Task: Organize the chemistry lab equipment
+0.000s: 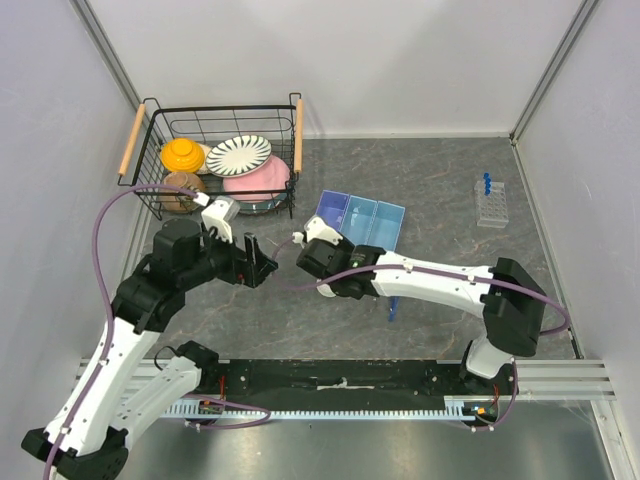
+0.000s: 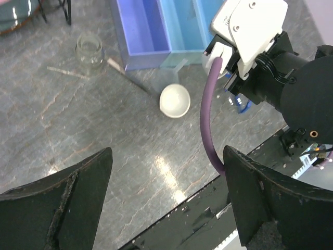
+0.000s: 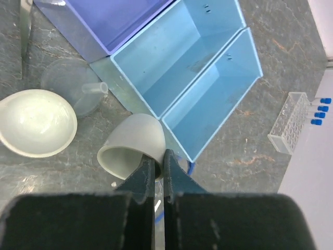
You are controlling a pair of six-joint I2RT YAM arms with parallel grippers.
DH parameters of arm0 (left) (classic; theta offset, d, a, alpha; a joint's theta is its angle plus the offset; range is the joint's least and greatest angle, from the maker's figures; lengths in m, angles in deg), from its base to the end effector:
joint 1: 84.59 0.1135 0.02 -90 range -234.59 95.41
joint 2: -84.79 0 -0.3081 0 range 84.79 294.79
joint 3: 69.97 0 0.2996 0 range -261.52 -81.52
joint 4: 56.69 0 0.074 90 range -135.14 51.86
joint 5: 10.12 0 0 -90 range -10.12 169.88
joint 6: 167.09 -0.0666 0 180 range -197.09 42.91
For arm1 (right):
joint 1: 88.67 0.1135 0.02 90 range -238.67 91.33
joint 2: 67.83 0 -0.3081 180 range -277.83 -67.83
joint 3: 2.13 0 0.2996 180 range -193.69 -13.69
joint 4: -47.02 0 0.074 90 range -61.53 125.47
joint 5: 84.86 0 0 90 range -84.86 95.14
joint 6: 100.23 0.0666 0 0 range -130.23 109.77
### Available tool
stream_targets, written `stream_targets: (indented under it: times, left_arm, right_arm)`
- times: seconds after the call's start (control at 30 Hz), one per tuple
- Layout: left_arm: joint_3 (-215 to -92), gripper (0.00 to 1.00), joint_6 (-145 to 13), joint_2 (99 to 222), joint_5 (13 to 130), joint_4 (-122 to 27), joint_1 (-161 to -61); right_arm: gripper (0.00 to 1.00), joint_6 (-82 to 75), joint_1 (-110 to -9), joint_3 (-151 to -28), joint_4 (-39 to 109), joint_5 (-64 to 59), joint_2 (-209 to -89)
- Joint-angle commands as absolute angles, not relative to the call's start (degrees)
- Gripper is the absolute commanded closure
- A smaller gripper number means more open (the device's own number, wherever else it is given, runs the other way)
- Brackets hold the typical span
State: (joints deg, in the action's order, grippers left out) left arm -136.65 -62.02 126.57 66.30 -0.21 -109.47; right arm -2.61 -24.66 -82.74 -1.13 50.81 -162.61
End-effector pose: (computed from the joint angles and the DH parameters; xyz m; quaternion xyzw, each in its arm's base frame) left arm 0.1569 -0.0900 0.3723 0.1316 0.8586 -0.2625 0.4202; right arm 0.2147 0.3316 0.2404 -0.3410 0.8325 -0.1766 0.3993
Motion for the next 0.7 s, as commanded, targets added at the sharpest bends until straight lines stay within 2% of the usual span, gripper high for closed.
stream_targets:
  times: [0.0, 0.17, 0.43, 0.67]
  left_arm:
    - [-137.9, 0.08, -63.2, 126.3, 67.2, 0.6, -109.5]
    - [-138.3, 0.08, -63.1, 126.2, 66.3, 0.7, -109.5]
    - [-138.0, 0.08, -63.2, 125.0, 65.5, 0.7, -109.5]
    - [-138.1, 0.08, -63.4, 124.7, 65.8, 0.7, -109.5]
  right_arm:
    - [1.0, 4.5, -25.6, -97.1, -10.7, 49.3, -159.1]
    - [1.0, 7.8, -34.2, -108.3, -18.0, 43.8, -163.7]
    - [1.0, 11.6, -52.5, -118.8, -18.8, 21.1, -170.2]
    - [1.0, 11.7, -56.2, -126.8, -20.1, 11.7, -178.9]
